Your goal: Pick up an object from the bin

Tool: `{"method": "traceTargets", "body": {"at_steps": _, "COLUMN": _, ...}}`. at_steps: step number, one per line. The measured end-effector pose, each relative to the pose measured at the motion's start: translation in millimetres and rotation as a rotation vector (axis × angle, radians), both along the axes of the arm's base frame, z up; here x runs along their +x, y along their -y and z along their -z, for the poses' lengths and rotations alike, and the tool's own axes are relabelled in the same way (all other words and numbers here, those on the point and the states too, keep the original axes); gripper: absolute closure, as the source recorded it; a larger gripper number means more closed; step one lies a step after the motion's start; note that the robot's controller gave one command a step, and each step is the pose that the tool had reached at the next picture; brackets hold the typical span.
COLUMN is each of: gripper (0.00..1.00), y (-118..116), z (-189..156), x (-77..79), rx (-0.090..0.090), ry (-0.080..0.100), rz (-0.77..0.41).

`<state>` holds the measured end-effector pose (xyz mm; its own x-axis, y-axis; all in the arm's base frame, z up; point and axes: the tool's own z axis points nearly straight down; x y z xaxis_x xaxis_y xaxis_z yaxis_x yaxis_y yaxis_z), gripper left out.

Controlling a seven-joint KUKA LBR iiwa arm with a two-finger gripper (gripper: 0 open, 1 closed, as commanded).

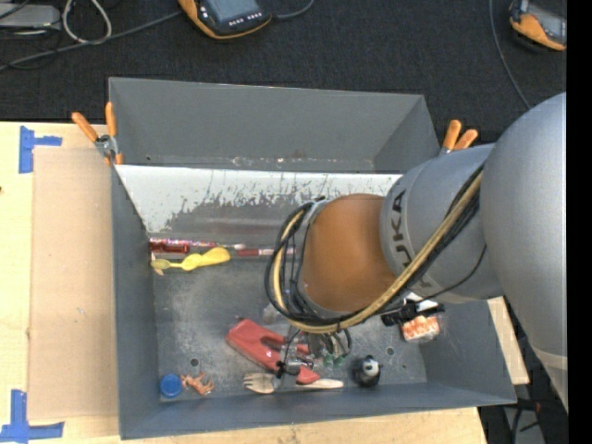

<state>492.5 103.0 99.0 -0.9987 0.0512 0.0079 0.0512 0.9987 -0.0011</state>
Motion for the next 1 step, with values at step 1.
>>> {"method": "traceTargets", "body": {"at_steps": 1, "gripper": 1.00, "y": 11.1, "z": 29.3, "x": -3.7, "rx": -0.002, "ry": 0.000, "rz": 0.135}}
